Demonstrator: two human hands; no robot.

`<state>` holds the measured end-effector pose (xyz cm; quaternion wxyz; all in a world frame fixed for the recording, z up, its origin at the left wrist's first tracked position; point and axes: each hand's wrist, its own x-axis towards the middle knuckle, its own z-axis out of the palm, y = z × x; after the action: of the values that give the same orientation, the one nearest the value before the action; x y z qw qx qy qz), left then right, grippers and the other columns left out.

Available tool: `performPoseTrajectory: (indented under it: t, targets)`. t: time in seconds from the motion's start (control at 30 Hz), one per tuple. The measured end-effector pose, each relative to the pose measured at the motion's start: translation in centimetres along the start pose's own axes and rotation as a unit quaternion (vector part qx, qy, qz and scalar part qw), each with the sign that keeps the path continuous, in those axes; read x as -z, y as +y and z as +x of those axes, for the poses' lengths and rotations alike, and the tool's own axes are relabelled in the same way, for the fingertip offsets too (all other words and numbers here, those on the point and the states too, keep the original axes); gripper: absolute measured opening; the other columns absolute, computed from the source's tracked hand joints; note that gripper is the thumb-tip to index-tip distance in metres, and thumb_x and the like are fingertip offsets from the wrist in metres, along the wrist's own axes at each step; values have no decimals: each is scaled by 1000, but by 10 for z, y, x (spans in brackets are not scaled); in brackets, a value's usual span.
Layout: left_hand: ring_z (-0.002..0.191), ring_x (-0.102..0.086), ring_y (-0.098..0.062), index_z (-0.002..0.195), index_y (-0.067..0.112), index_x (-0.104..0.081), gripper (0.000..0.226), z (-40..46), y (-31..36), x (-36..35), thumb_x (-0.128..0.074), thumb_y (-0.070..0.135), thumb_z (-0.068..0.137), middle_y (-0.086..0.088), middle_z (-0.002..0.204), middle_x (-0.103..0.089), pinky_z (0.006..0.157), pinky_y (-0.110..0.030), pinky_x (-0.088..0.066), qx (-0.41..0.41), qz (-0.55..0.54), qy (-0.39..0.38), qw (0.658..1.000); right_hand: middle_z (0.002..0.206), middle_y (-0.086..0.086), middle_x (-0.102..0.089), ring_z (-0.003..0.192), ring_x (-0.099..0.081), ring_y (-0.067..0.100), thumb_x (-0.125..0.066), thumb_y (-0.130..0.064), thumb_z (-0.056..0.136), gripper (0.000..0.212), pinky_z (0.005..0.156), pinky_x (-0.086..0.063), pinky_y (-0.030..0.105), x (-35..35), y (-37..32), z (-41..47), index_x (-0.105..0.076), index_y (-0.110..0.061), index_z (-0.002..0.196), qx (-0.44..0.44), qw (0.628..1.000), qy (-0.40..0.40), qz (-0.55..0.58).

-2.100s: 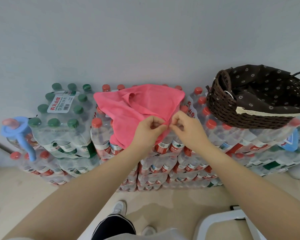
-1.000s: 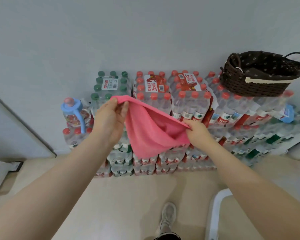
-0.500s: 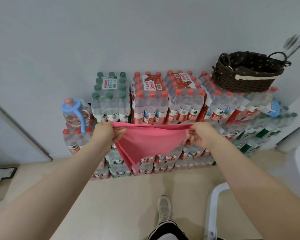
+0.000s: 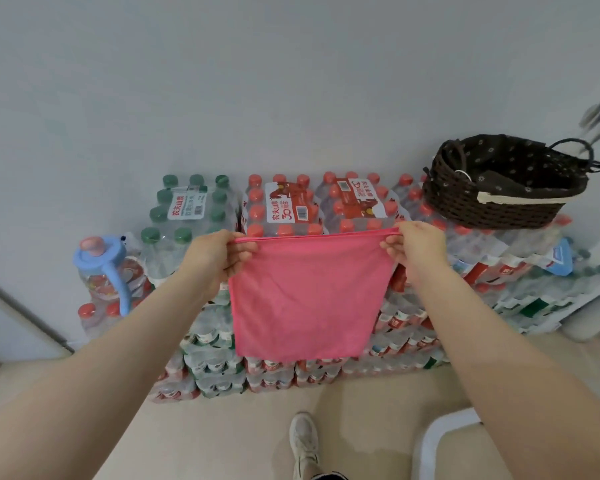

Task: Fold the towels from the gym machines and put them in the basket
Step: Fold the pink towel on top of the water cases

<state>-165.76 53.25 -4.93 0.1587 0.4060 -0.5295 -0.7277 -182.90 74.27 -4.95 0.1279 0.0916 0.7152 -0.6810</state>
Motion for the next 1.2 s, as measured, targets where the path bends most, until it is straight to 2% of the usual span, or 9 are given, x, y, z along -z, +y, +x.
performPoseTrajectory:
  t: [0.1,0.27,0.47,0.67,0.83,0.9,1.0,1.1,1.2]
  targets:
    - [33,-48,-1,79,11,-54,23,34,21,-21,-36,8,93,4,46,-64,48,-16,-39,-9,-50,4,999,57,8,-65,62,-63,18,-46,-3,89,12,51,-54,20,-13,-22,34,-56,-3,94,-44,990,-39,125]
    - [43,-61,-2,81,10,-53,25,95,52,-53,-34,11,97,4,54,-69,51,-15,-45,20,-168,-16,986,82,9,-64,74,-62,15,-43,1,90,15,66,-53,23,-38,-54,92,-55,-7,88,-7,990,-105,90]
    - [71,-60,-8,82,15,-50,27,168,74,-85,-30,14,100,1,74,-68,63,-18,-46,0,-159,12,987,70,5,-62,38,-57,1,-44,-10,96,20,42,-45,12,-74,-70,168,-48,-15,76,66,994,-85,-18]
    - [70,-60,-9,80,14,-47,25,231,78,-105,-30,13,99,-1,78,-63,63,-17,-48,17,-117,48,992,64,5,-57,34,-53,0,-40,-9,96,30,39,-42,12,-116,-69,234,-46,-15,68,95,989,-74,-87]
    - [72,-59,-10,84,14,-46,19,263,78,-113,-33,12,98,-7,91,-61,67,-18,-49,-4,-44,65,997,86,9,-62,78,-57,17,-47,-11,92,14,77,-48,36,-138,-47,264,-56,-3,99,132,963,-99,-211]
    - [72,-56,-10,102,10,-45,9,266,71,-115,-38,9,96,-11,99,-56,63,-16,-49,-33,-3,71,997,99,7,-58,93,-53,19,-50,-18,91,42,91,-44,39,-137,-36,261,-40,-3,130,138,945,-127,-267]
    - [95,-57,-14,134,7,-33,42,256,58,-113,-42,5,93,-11,121,-51,82,-22,-48,-93,79,80,989,136,11,-49,125,-47,24,-46,-23,94,56,108,-35,38,-124,-28,249,-25,-10,144,153,943,-139,-262]
    - [125,-44,-19,138,10,-33,45,230,46,-104,-42,12,94,-6,141,-43,101,-25,-32,-145,252,93,952,146,8,-39,135,-37,20,-45,-21,95,50,113,-27,32,-107,-24,238,-33,-10,142,185,935,-130,-275]
    - [115,-51,-19,130,9,-44,38,199,34,-89,-46,17,92,-7,131,-53,95,-29,-38,-165,325,98,926,137,8,-49,128,-45,20,-47,-16,94,39,102,-32,26,-84,-18,213,-47,-9,132,210,927,-123,-287]
